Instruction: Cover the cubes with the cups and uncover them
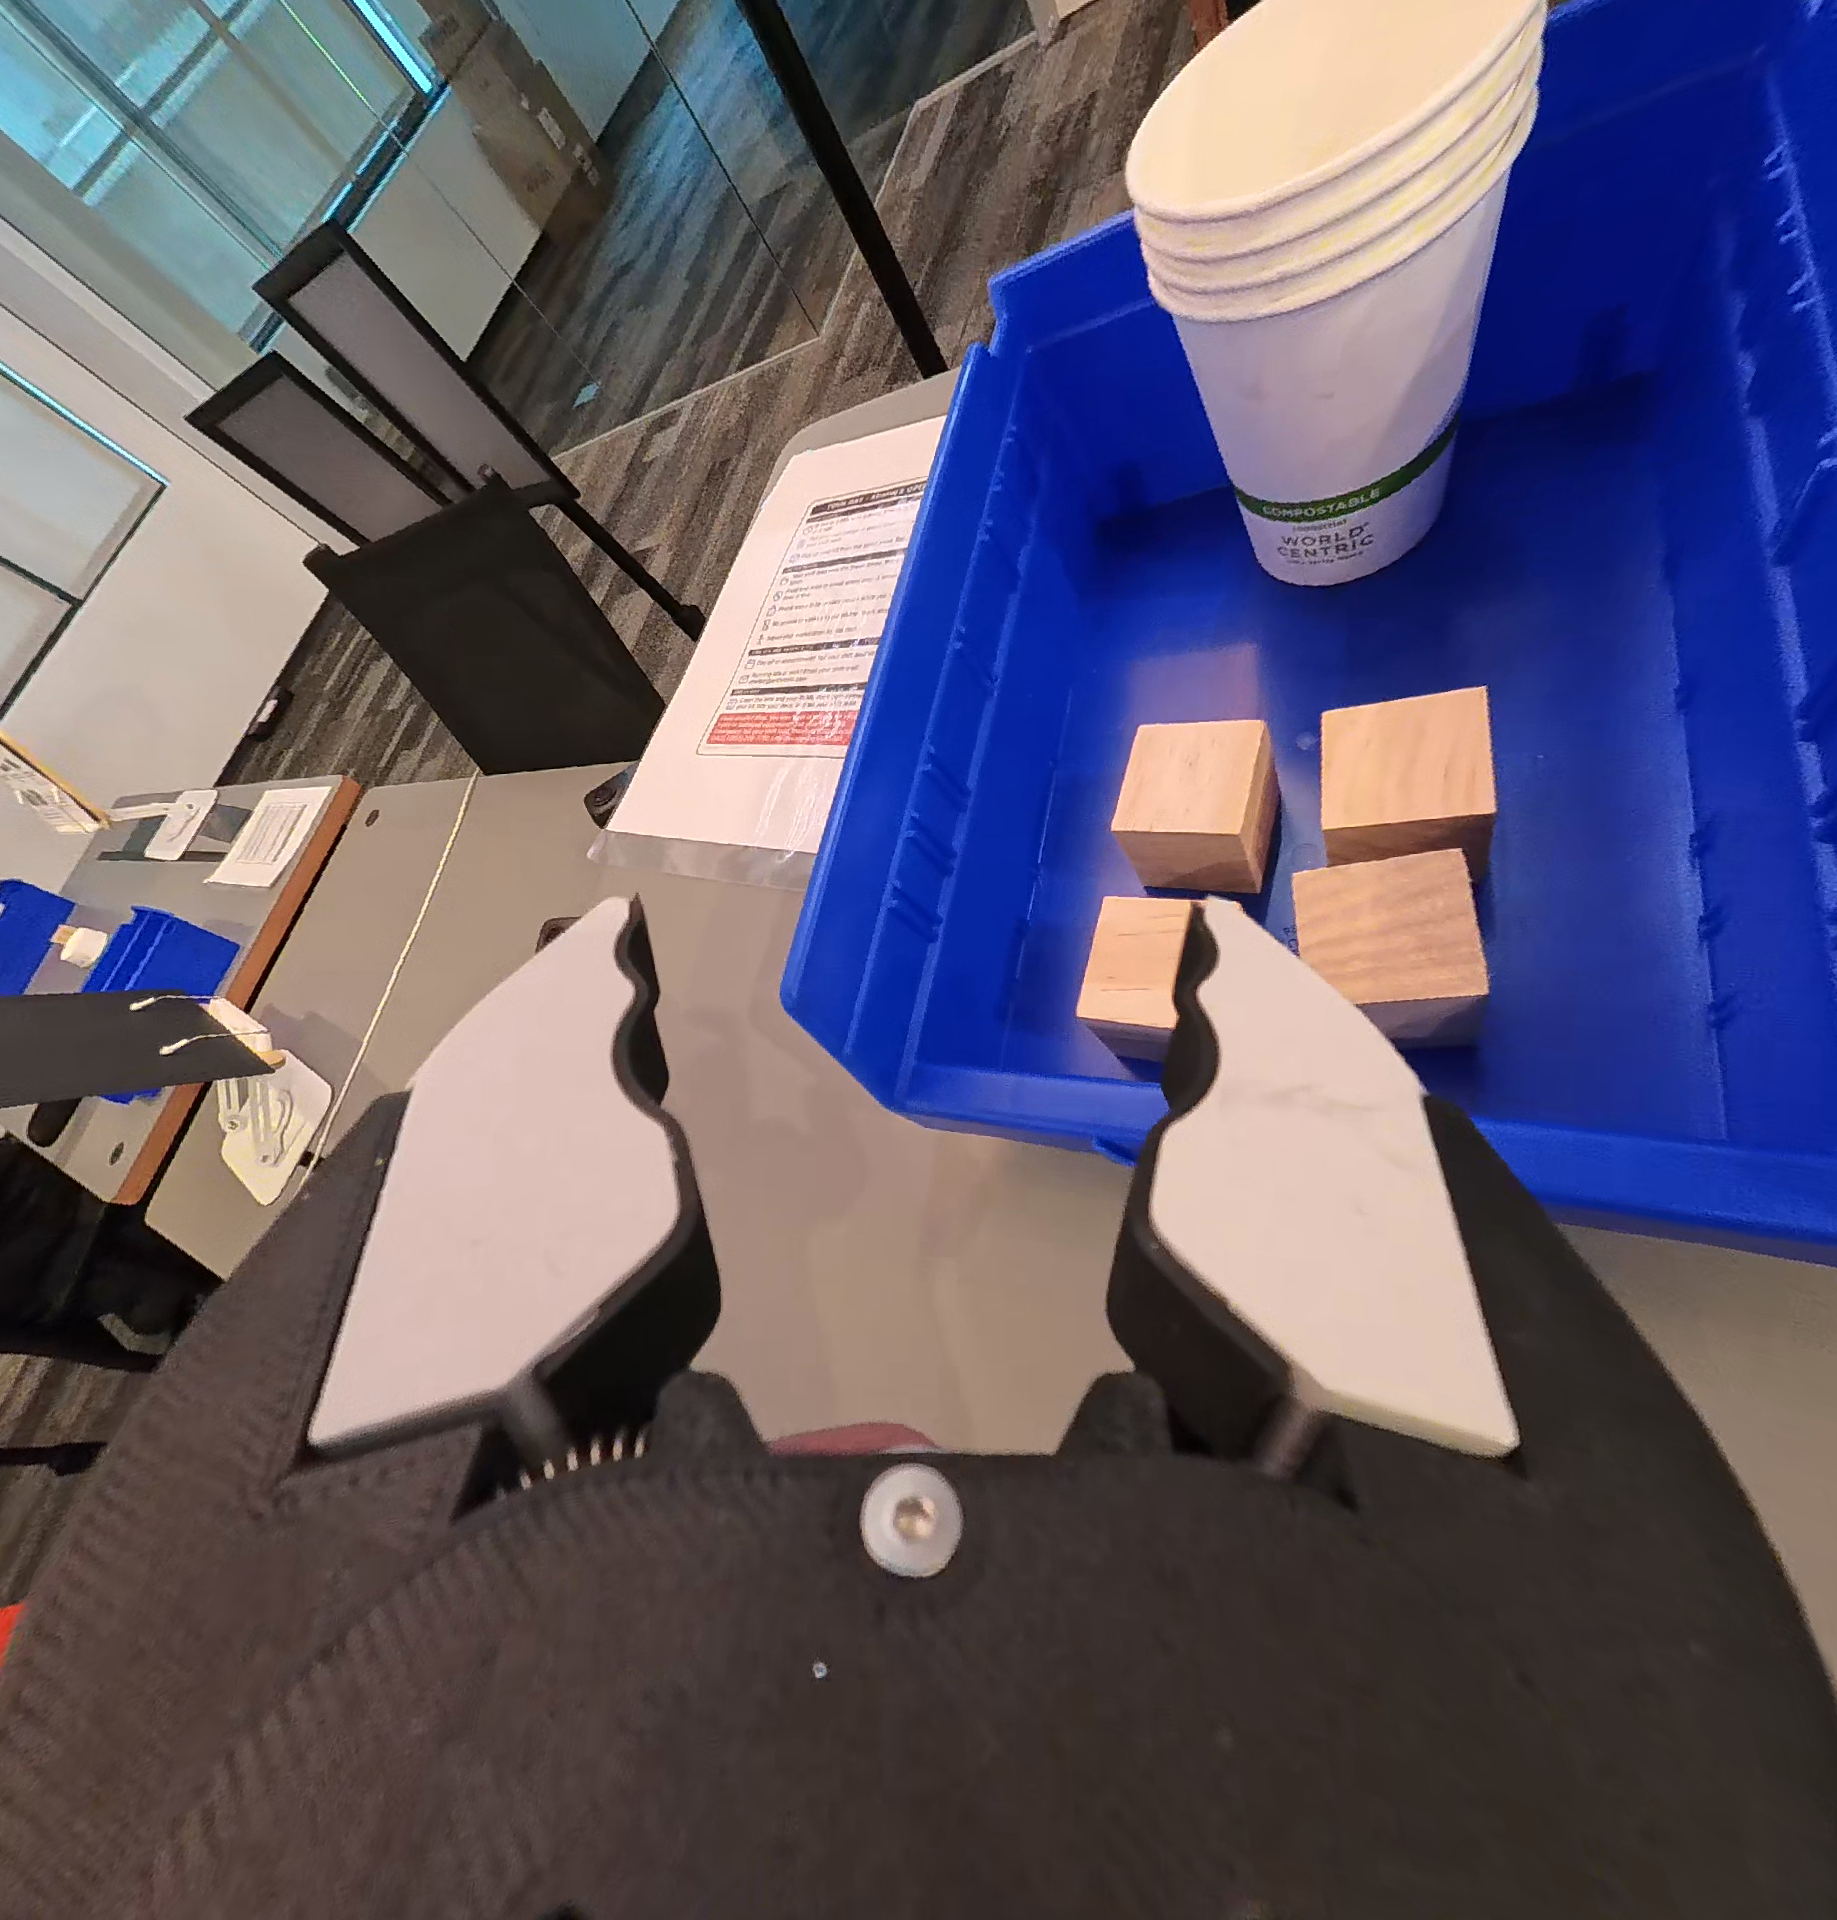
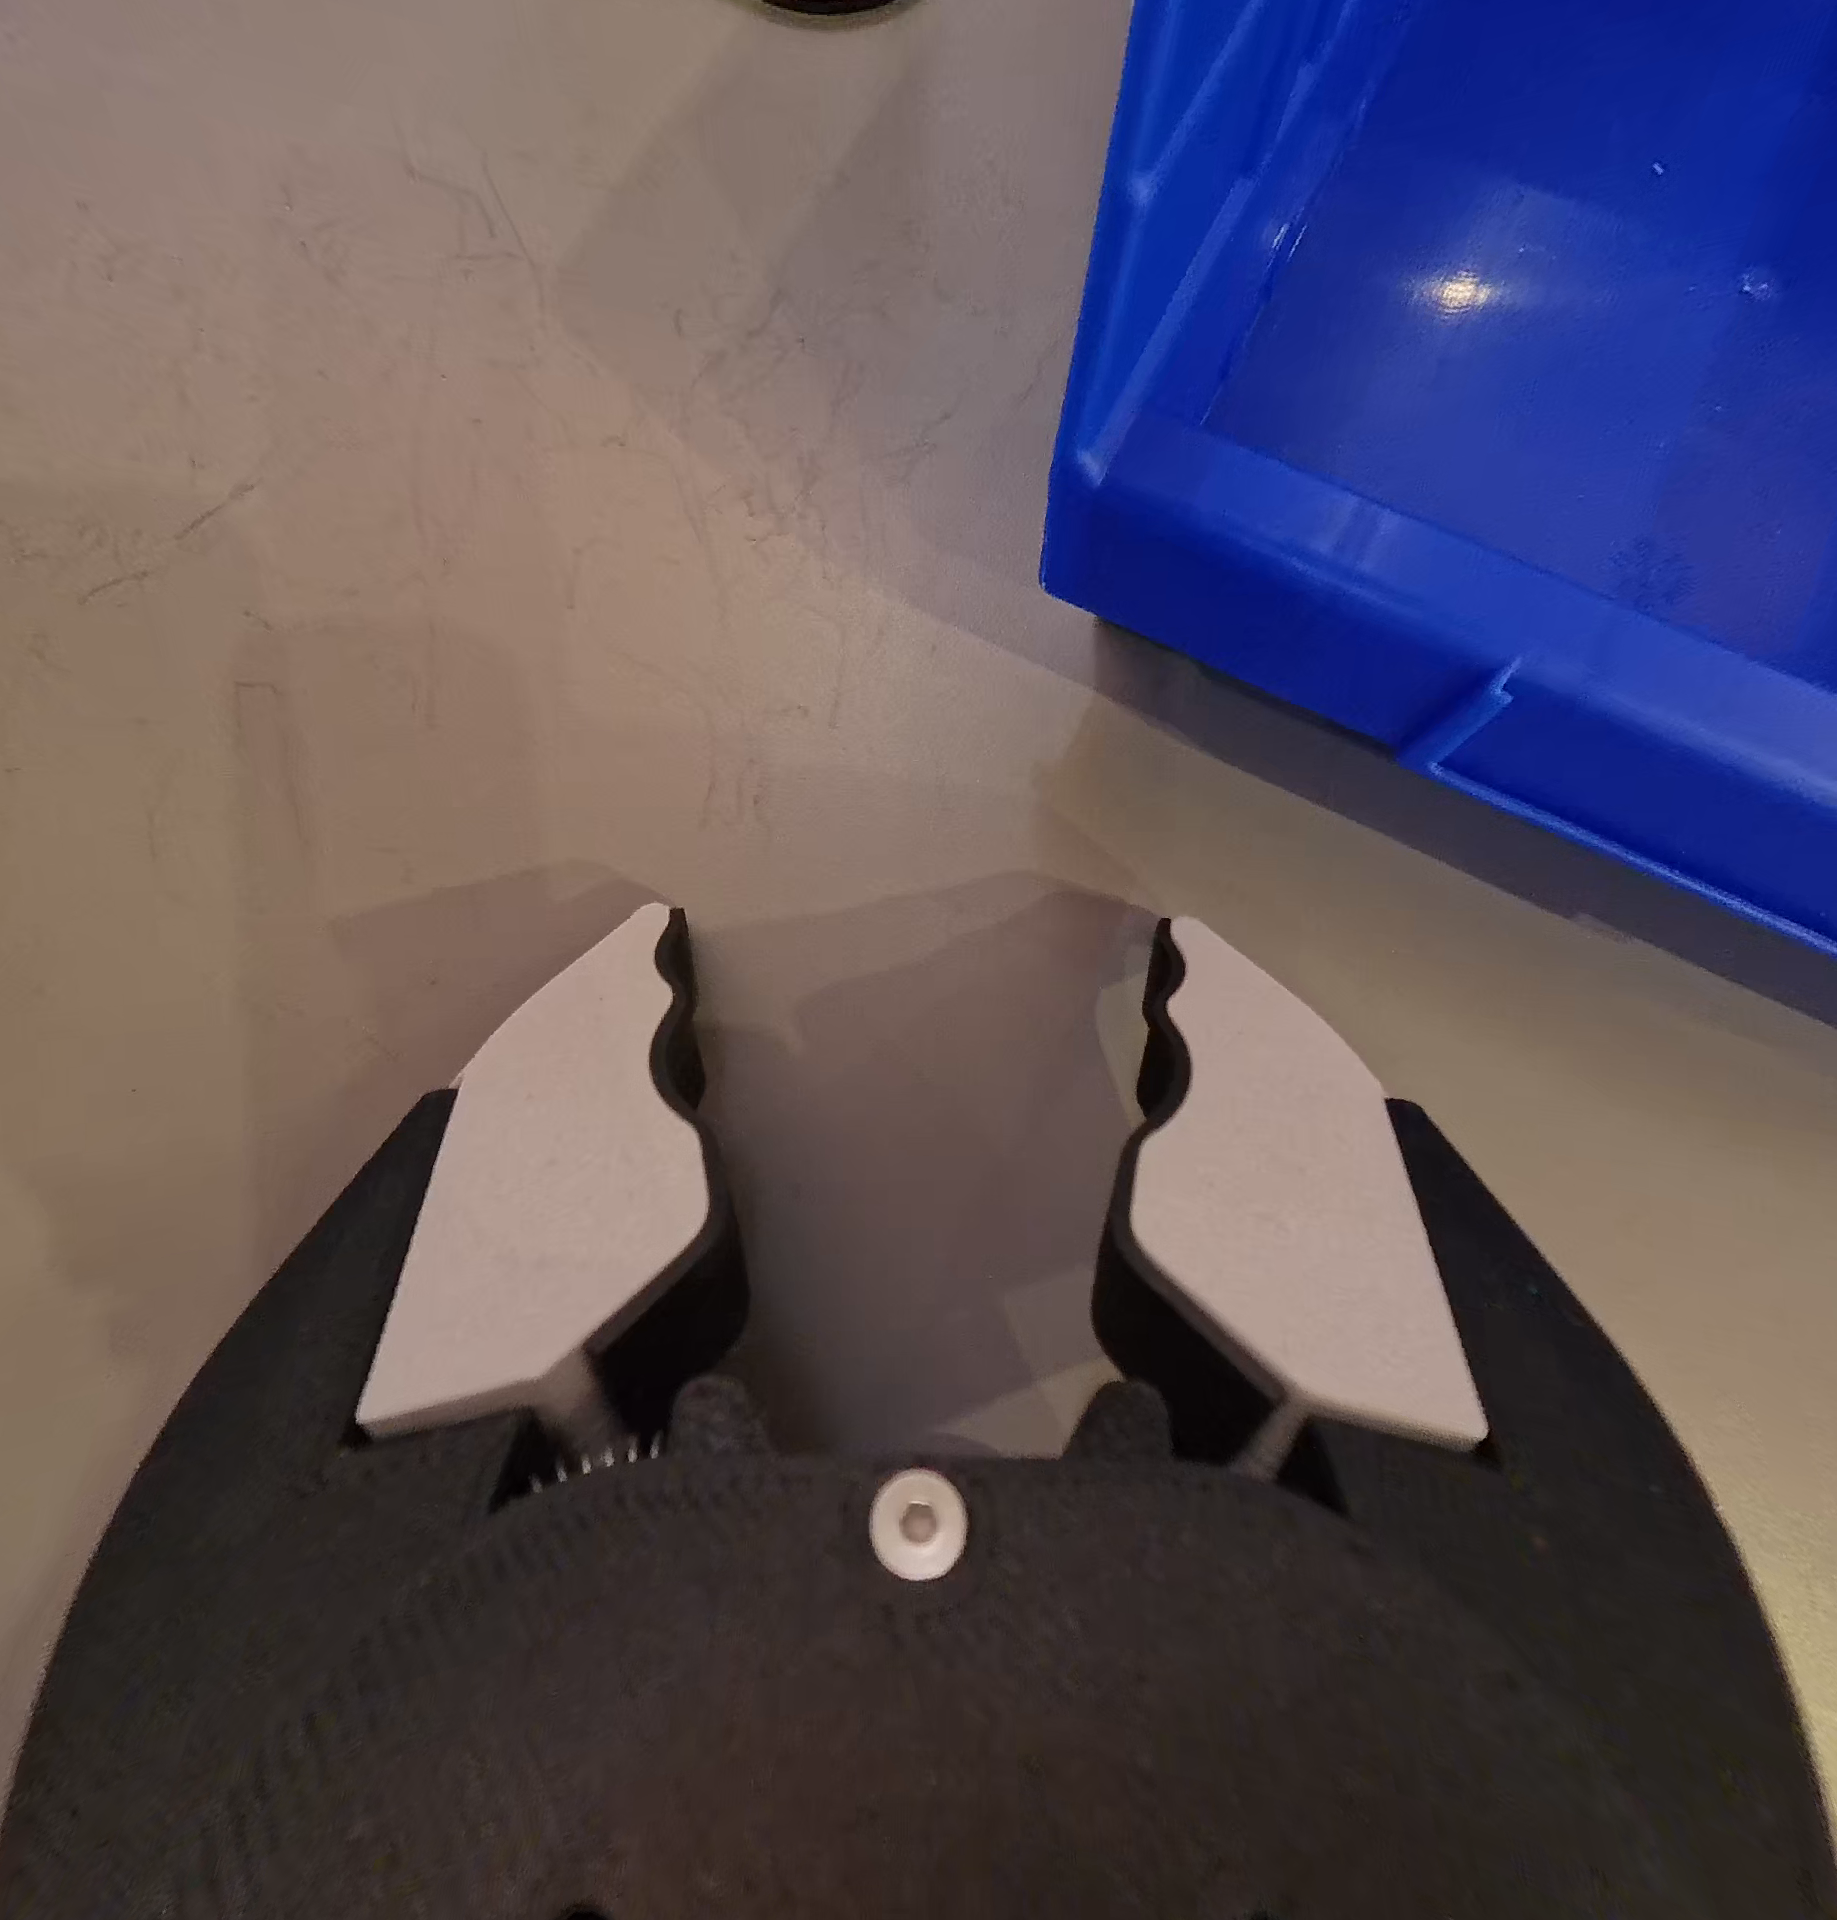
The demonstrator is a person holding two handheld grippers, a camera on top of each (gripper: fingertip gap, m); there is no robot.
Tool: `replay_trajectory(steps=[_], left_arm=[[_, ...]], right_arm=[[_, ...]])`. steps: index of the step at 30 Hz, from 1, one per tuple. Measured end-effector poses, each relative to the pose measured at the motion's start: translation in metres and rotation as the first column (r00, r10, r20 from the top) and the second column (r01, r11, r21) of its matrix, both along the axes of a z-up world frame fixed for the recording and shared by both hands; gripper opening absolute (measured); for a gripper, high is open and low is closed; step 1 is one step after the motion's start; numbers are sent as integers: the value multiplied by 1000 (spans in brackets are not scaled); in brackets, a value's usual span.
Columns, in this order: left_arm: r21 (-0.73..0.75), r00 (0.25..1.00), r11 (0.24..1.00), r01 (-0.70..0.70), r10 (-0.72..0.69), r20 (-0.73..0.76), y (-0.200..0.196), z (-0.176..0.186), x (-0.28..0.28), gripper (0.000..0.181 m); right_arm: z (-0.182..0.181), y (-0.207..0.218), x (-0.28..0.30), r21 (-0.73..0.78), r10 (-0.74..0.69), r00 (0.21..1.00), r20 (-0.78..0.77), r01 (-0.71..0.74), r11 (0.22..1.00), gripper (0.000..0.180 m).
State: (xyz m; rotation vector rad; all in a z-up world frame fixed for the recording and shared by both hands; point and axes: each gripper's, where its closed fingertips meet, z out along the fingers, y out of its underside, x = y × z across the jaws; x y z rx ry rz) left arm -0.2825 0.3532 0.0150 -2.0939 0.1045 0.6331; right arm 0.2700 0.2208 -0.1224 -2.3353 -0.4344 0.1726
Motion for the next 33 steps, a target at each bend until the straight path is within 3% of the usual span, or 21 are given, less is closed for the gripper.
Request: replay_trajectory(steps=[15,33], left_arm=[[-46,999,999,0,2,34,-18,-25,1,94],[-27,1000,1000,-11,11,22,-18,-17,-5,94]], right_arm=[[0,0,0,1,-1,1000,1,1,1000,84],[0,0,0,2,-4,1000,2,4,1000,84]])
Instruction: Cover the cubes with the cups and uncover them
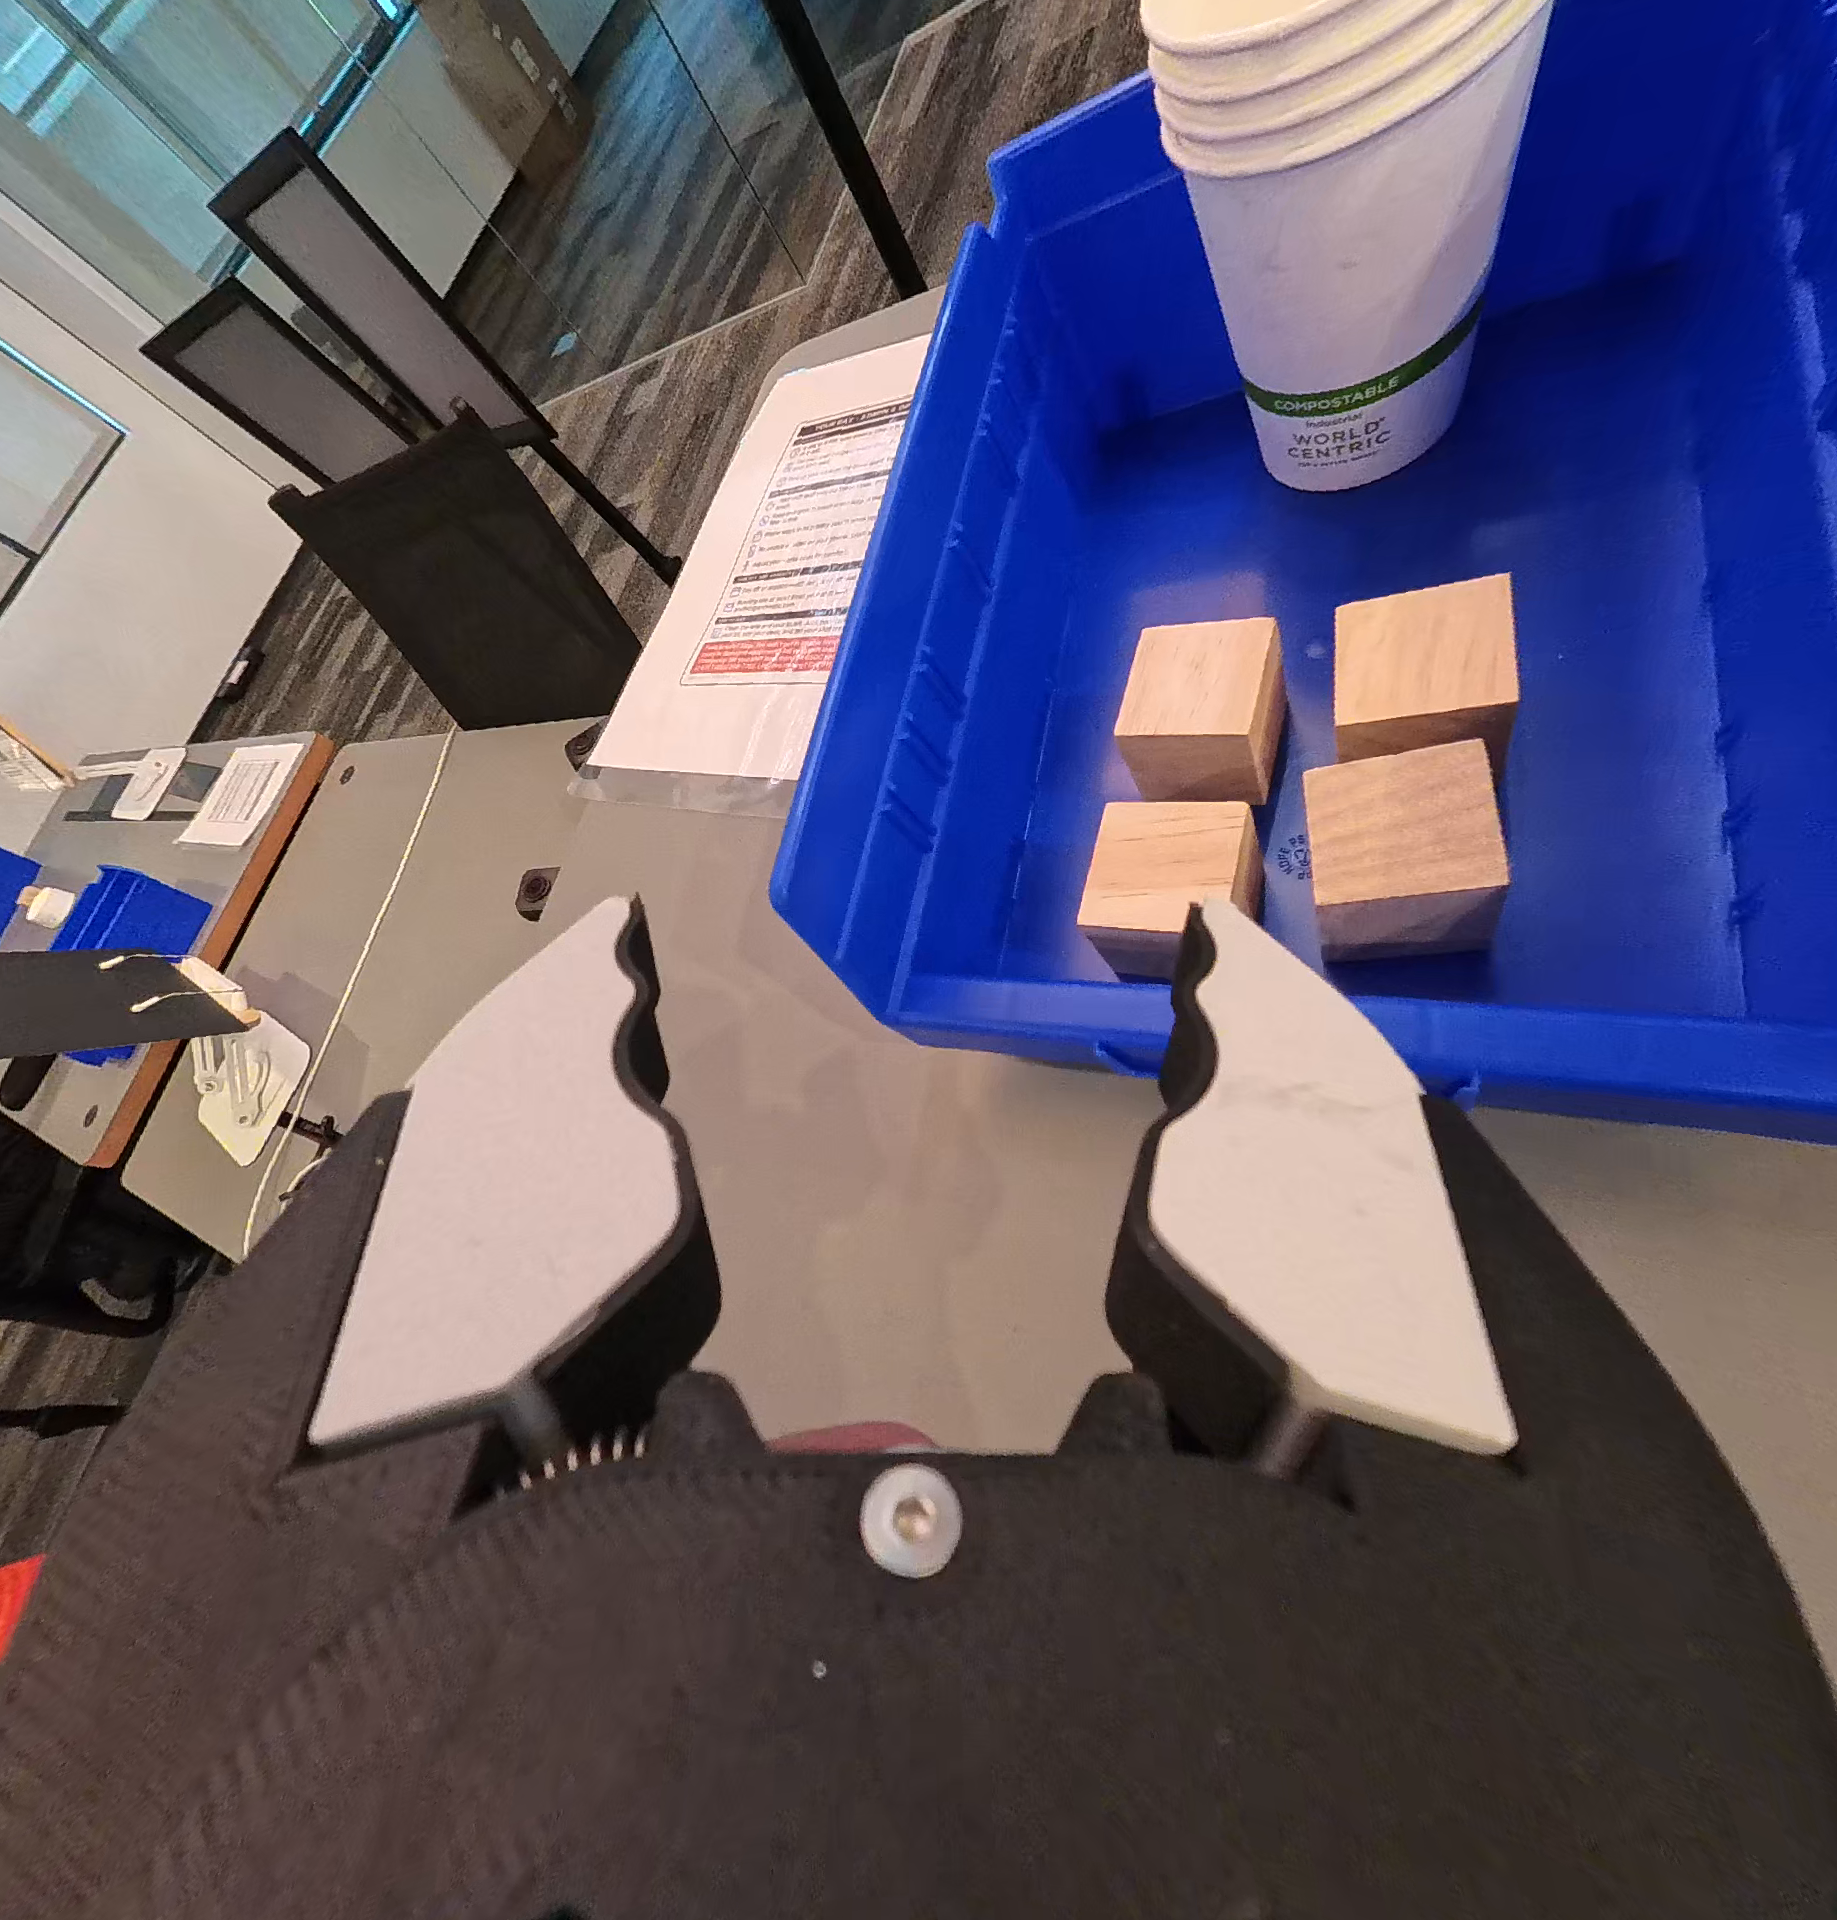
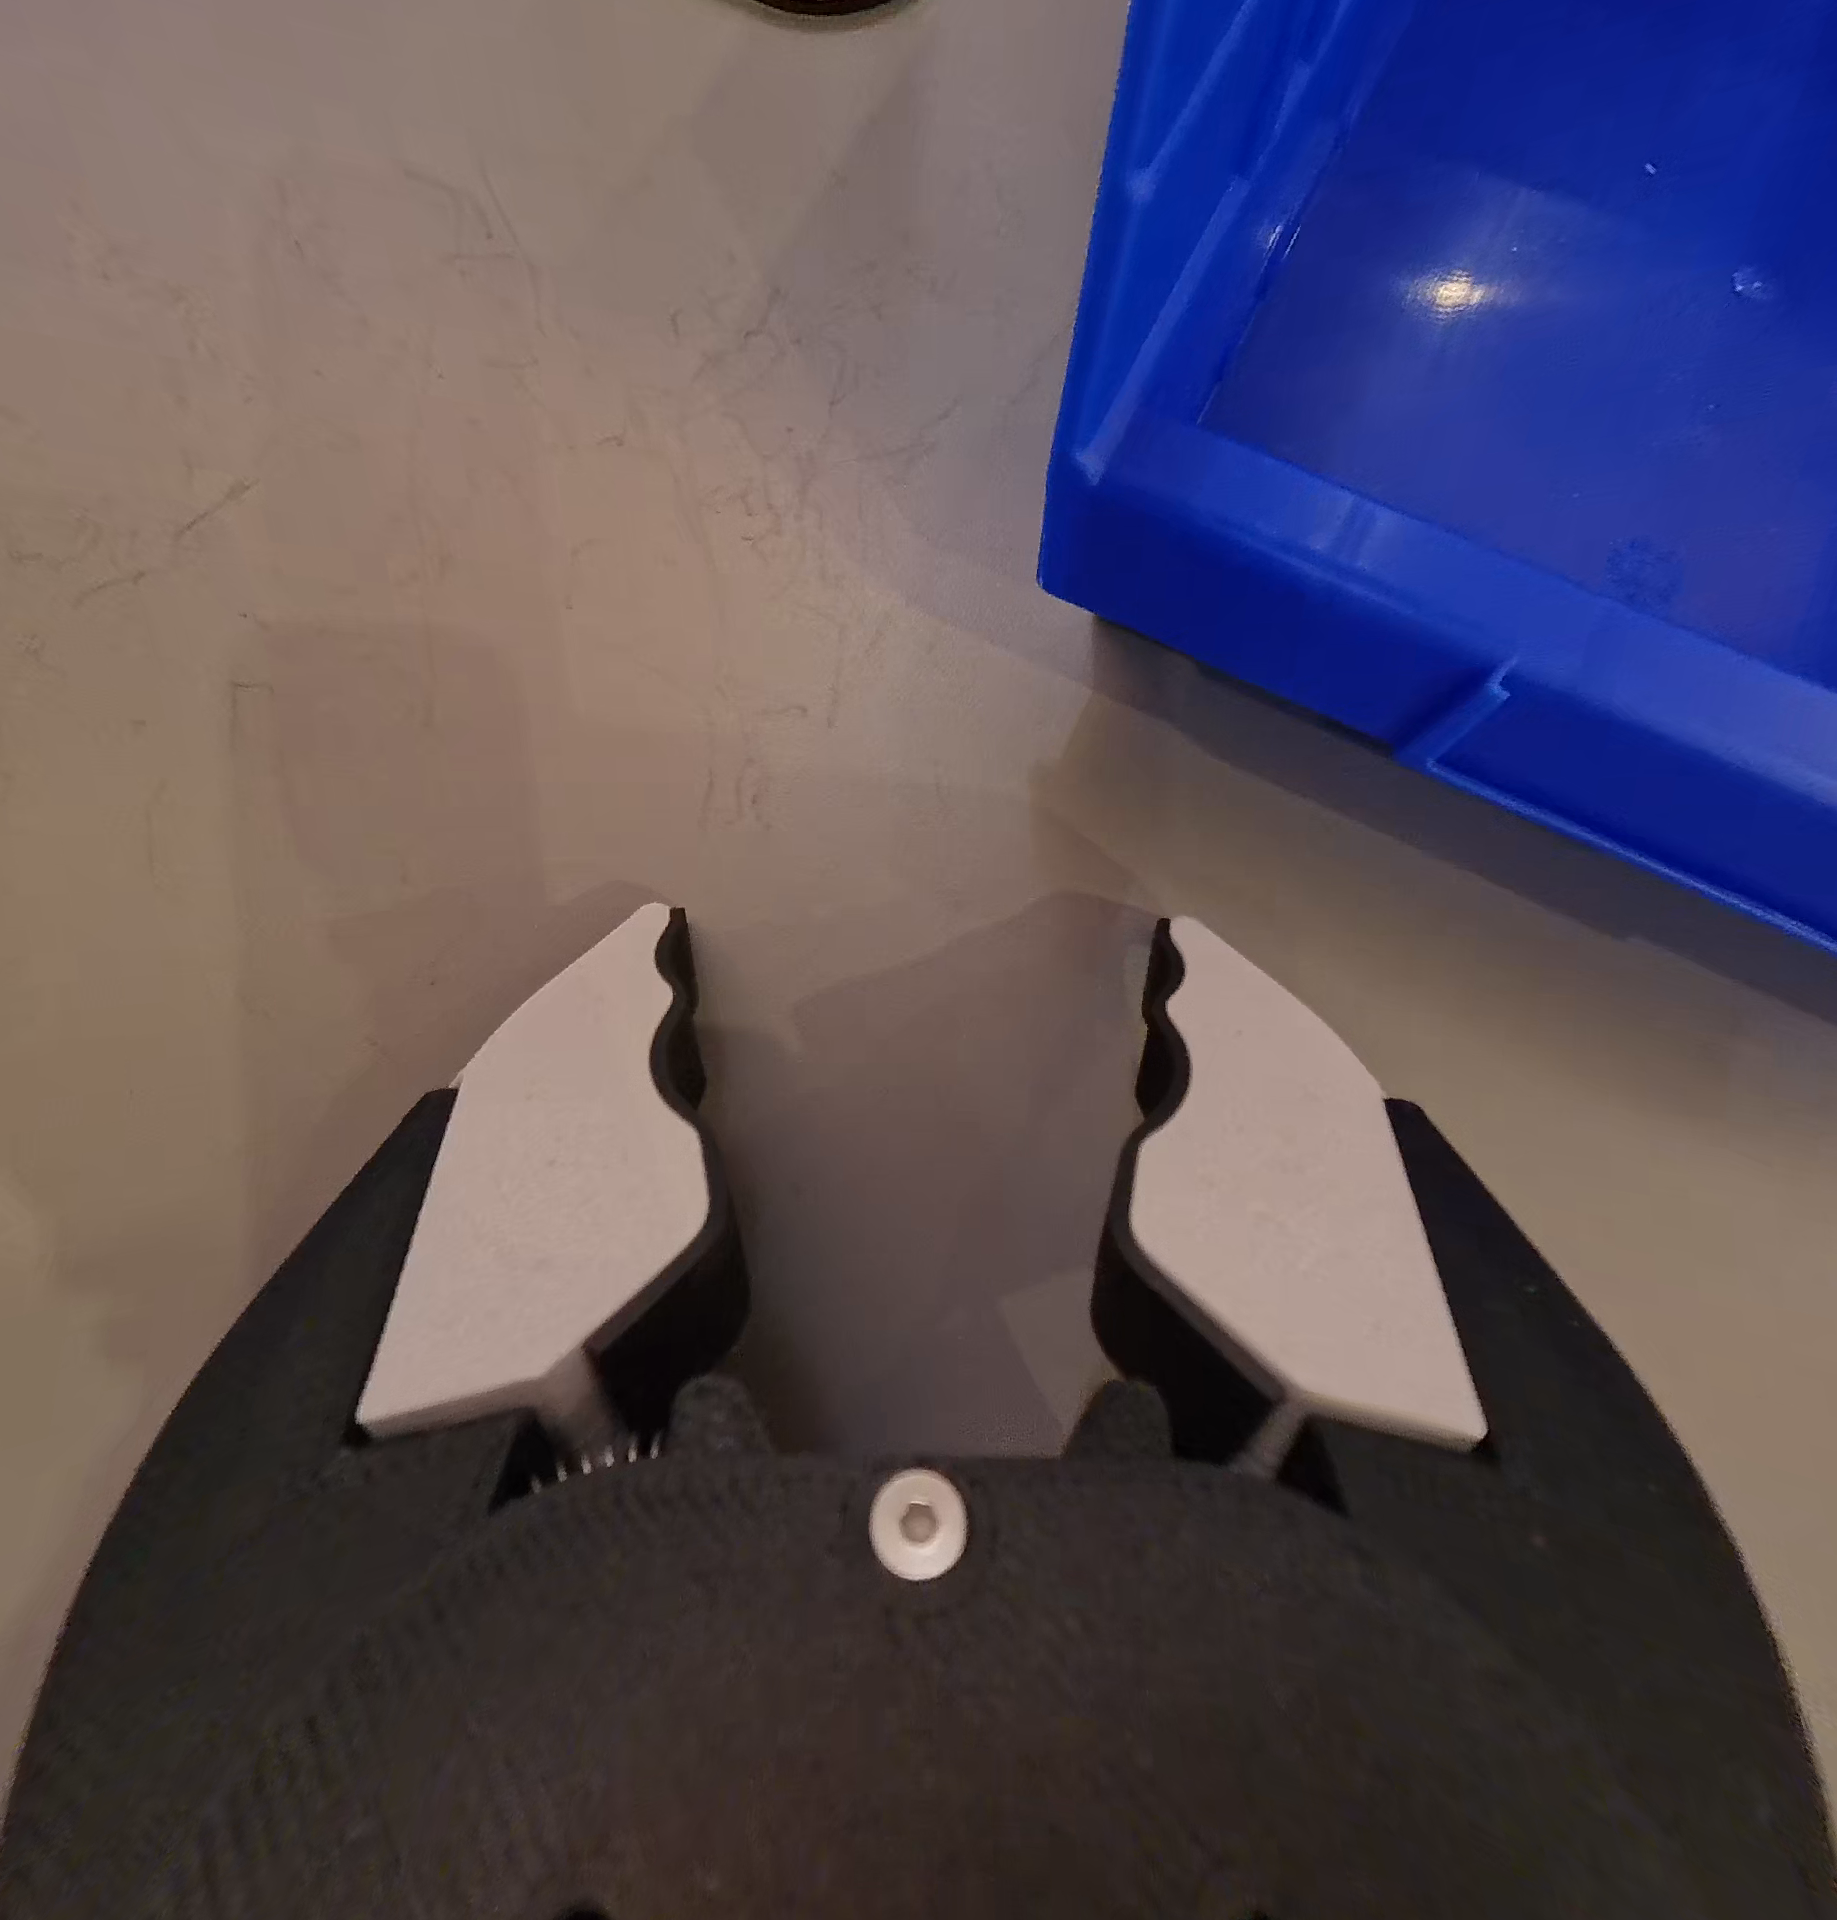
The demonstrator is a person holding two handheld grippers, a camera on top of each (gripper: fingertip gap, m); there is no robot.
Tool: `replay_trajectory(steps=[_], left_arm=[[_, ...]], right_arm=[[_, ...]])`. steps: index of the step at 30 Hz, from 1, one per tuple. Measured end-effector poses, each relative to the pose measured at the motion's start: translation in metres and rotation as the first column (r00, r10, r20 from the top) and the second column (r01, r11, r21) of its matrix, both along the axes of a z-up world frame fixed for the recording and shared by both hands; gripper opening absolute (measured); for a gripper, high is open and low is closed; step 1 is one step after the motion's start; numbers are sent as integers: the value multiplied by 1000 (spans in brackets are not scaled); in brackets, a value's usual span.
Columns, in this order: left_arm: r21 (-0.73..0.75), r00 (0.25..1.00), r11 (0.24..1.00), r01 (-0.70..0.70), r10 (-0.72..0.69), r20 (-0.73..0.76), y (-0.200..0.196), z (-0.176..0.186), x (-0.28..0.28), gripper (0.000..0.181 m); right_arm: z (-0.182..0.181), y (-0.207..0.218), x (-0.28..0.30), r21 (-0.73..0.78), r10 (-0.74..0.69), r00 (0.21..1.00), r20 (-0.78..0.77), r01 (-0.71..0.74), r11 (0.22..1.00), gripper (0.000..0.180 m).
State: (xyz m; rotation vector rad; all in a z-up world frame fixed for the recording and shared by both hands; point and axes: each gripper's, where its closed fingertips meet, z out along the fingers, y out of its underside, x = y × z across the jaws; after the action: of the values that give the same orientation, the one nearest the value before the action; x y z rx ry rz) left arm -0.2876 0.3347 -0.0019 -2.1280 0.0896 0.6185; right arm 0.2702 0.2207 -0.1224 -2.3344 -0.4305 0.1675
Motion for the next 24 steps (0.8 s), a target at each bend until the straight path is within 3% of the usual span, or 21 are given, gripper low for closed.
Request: replay_trajectory(steps=[24], left_arm=[[9,1000,1000,-9,9,-6,-3,1,-6,93]], right_arm=[[0,0,0,1,-3,1000,0,3,1000,83]])
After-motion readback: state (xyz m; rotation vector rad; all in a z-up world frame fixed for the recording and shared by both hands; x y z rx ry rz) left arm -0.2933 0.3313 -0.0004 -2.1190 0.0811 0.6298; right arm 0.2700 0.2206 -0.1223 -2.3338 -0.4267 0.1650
